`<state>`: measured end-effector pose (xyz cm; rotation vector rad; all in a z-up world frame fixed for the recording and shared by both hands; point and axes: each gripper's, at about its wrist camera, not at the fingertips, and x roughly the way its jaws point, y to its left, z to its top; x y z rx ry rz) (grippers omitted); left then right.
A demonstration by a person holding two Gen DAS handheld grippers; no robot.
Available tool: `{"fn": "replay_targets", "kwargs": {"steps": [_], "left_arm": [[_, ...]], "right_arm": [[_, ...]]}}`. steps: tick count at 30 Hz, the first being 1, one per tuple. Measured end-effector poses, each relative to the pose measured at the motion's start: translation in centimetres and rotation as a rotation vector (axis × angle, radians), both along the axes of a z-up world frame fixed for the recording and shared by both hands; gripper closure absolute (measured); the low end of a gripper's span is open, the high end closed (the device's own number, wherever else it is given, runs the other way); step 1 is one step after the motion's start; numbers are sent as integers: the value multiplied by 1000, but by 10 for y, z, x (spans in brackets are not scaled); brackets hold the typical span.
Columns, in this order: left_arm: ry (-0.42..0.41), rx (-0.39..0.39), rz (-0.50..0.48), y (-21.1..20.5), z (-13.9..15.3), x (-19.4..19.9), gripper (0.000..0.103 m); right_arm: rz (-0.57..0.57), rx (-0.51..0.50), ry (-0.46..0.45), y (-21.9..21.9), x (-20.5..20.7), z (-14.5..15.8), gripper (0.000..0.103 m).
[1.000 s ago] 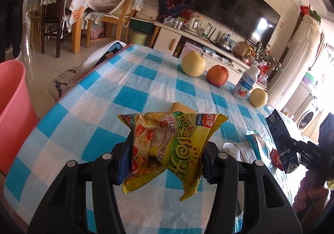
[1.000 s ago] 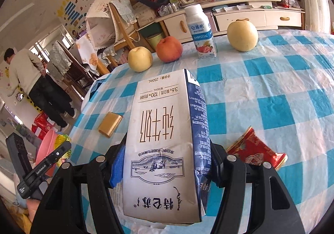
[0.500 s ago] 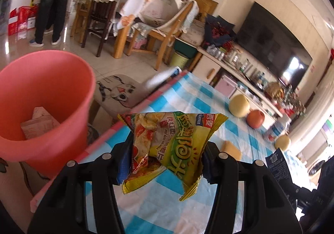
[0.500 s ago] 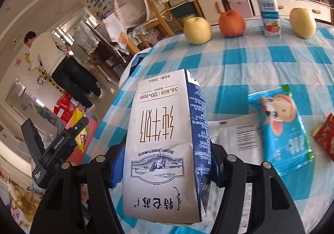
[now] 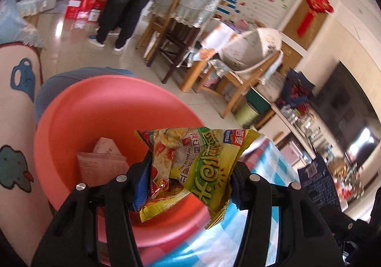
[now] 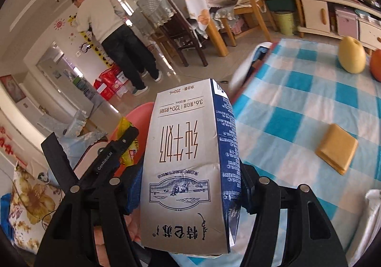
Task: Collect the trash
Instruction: 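Carry the yellow chip bag and milk carton to the pink bin and open both tools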
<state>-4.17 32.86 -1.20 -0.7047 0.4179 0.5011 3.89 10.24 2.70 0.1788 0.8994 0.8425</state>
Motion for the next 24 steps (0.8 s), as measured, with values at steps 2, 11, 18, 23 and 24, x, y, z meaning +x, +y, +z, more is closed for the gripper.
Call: {"fn": "replay_targets", "kwargs": {"steps": [2,11,18,23,24], "left_arm": [[-4,-11,25,9,-1,-3,48],[-20,-6,40,31,-1,-3,48],[-20,12,38,33,-3,1,32],[-32,43,11,27,-1,6,19],[-35,56,13,26,0,6,17]], "right_arm": [[40,-4,-13,27,2,4,39],[155,-64,-71,122,19,9,39],[171,-86,-50,155,37,-5,19],[112,-39,-49,136,39,-9,14],[92,-30,-52,129,39,-9,14]]}}
